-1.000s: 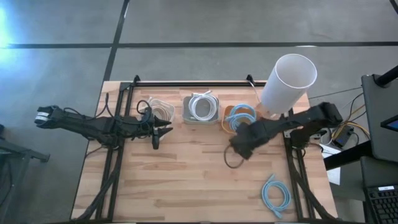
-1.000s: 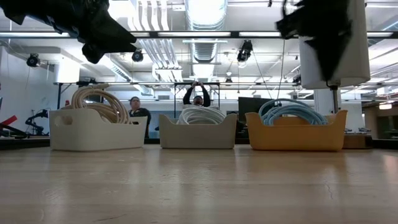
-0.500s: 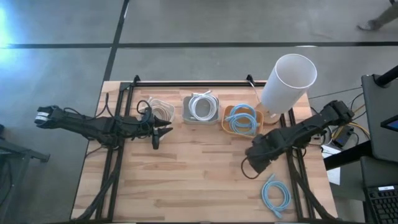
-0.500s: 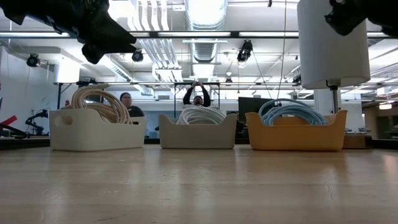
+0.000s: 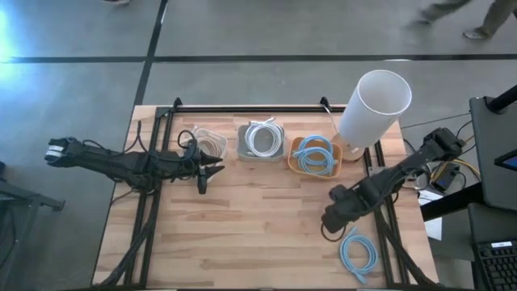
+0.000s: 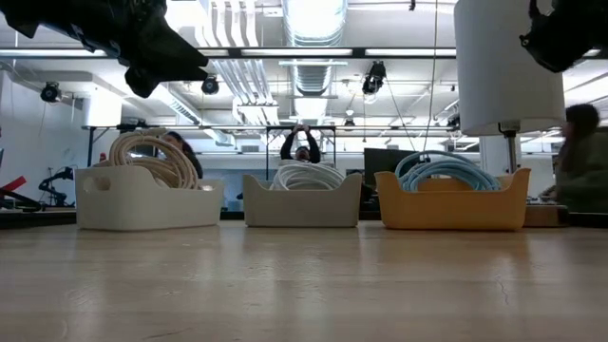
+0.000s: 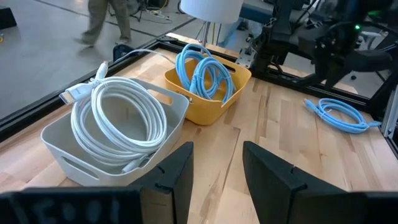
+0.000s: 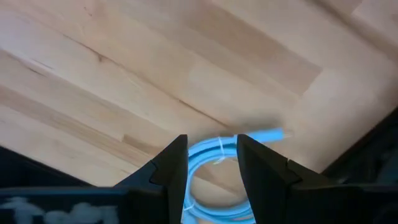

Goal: Sort HDMI cables
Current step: Put the blue HDMI cable into the orange bin

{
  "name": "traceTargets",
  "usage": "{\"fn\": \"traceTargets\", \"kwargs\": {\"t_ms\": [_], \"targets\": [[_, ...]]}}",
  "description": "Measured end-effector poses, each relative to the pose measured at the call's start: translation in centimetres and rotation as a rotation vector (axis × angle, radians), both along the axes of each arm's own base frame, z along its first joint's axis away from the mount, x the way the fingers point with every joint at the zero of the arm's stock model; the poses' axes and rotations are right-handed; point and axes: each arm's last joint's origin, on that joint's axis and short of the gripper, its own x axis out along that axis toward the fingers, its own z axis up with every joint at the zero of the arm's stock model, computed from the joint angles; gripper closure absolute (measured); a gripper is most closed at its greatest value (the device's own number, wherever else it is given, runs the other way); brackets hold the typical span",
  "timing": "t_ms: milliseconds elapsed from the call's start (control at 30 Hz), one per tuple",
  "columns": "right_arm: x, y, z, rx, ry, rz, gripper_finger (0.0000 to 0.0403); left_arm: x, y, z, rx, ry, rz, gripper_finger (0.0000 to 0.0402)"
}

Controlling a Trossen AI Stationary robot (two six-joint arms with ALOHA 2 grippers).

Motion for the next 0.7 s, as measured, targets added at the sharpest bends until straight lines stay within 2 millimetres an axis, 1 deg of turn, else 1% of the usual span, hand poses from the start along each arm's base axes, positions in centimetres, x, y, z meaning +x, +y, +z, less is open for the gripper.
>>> {"fn": "traceTargets", "kwargs": {"t_ms": [133,233,367,500,600,700], "targets": [[-0.3,1.5,-0.6,-0.004,0.033,-0.043,0.0267,0.0,0.0,0.0,0.000,0.000,0.000,0.0261],[-0.6,2.9,-0.7,-0.009,0.067,-0.108,0.0266,0.0,0.0,0.0,0.015,0.001,0.013,0.0261],[-0.9,5.2,-1.5,-0.023,0.106,-0.165,0.0268,0.0,0.3,0.5,0.081,-0.038,0.094,0.0261],[-0.6,7.9,-2.8,0.030,0.081,-0.199,0.0266,0.1,0.5,1.6,0.136,-0.122,0.186,0.0261],[0.0,9.7,-4.3,0.075,0.062,-0.226,0.0266,0.1,0.5,2.3,0.156,-0.182,0.179,0.0261],[0.6,11.1,-5.8,0.105,0.055,-0.238,0.0267,0.1,0.5,2.6,0.181,-0.209,0.165,0.0261]]}}
